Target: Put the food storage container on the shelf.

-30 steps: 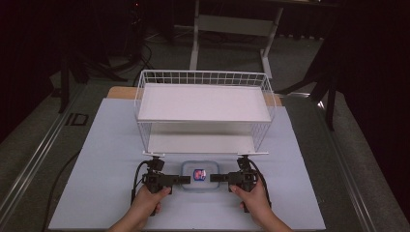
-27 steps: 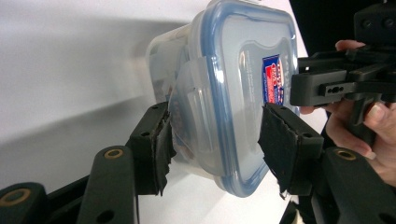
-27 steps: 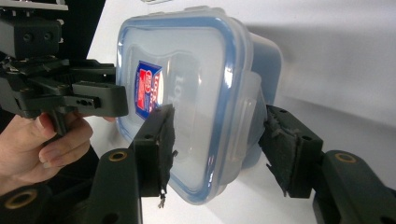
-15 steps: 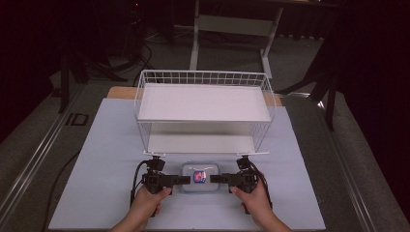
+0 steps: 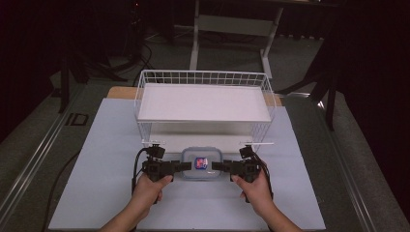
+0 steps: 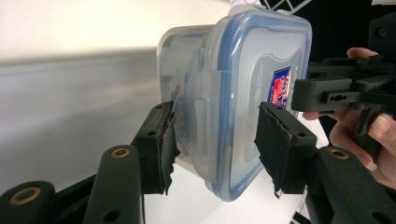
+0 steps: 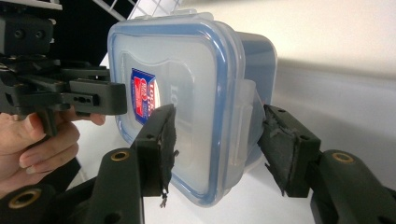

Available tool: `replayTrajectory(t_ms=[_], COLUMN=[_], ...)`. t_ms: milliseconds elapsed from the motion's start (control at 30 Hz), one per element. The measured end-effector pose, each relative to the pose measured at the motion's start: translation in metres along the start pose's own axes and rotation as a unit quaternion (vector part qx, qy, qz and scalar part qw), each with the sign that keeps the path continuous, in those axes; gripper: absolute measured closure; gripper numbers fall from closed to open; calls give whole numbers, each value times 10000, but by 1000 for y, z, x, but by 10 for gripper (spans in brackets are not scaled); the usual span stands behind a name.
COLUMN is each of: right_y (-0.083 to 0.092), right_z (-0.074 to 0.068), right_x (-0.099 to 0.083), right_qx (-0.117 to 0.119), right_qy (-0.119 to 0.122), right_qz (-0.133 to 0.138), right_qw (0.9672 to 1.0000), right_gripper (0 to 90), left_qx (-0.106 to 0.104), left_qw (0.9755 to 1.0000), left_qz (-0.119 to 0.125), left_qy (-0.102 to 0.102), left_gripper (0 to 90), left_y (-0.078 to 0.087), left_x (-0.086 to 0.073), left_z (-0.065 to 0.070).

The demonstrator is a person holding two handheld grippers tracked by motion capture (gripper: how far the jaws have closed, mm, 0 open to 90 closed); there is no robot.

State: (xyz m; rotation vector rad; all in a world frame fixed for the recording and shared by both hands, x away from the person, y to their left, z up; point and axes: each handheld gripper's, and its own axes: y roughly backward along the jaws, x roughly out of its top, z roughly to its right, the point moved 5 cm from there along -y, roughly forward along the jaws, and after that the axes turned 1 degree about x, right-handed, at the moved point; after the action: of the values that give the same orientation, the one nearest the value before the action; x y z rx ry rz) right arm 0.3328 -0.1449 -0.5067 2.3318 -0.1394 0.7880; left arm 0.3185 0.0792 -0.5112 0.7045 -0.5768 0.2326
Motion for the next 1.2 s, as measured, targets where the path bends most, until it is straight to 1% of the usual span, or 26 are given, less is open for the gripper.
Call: replayTrajectory(t_ms=[33,67,100,167,300,367,500,533,600,667,700,767,800,900,1000,1067,1100,1167,1200], right_y=[0,-1,-2,-4,-7,-9,-13,-14,-16,-18,-19,-21,-22,-27,-30,-32,-34,-35,-35], right_z=[0,1,2,3,10,13,21,23,26,28,29,30,31,35,39,41,43,45,45], right_x=[2,5,7,11,15,16,17,18,20,22,23,24,25,28,28,28,28,29,30], right_qx=[-23,-39,-62,-132,-178,-247,-331,-367,-372,-408,-431,-435,-446,-486,-485,-488,-467,-452,-417], right_qy=[48,57,73,120,83,80,34,60,17,69,103,97,106,87,44,68,45,103,41], right_qz=[51,72,108,158,217,234,237,249,278,288,278,293,294,293,269,269,241,291,275], right_qw=[10000,9999,9999,9997,9996,9994,9992,9990,9989,9987,9986,9986,9985,9983,9985,9984,9986,9985,9987], right_gripper=[464,464,460,457,457,457,457,456,456,456,456,456,455,455,454,454,454,453,453], left_qx=[15,36,61,77,47,44,72,72,69,84,76,88,91,88,104,144,180,180,174], left_qw=[10000,10000,9999,9998,9997,9998,9998,9997,9996,9993,9993,9992,9994,9996,9995,9995,9992,9993,9992], left_qz=[24,59,88,142,168,161,146,166,162,123,154,174,184,189,175,127,174,184,211], left_qy=[6,-20,-89,-106,-148,-111,-130,-131,-231,-336,-326,-345,-291,-212,-244,-251,-307,-275,-284], left_gripper=[491,490,489,486,486,484,480,479,478,474,474,473,473,472,470,470,470,470,471], left_y=[-1,-2,-3,-6,-14,-19,-27,-29,-32,-34,-35,-36,-38,-41,-44,-46,-46,-46,-46], left_x=[2,4,6,10,15,16,20,22,25,27,28,29,30,31,31,31,32,33,34], left_z=[-1,-1,-2,-4,-10,-14,-20,-21,-24,-27,-28,-30,-33,-38,-41,-43,-43,-44,-44])
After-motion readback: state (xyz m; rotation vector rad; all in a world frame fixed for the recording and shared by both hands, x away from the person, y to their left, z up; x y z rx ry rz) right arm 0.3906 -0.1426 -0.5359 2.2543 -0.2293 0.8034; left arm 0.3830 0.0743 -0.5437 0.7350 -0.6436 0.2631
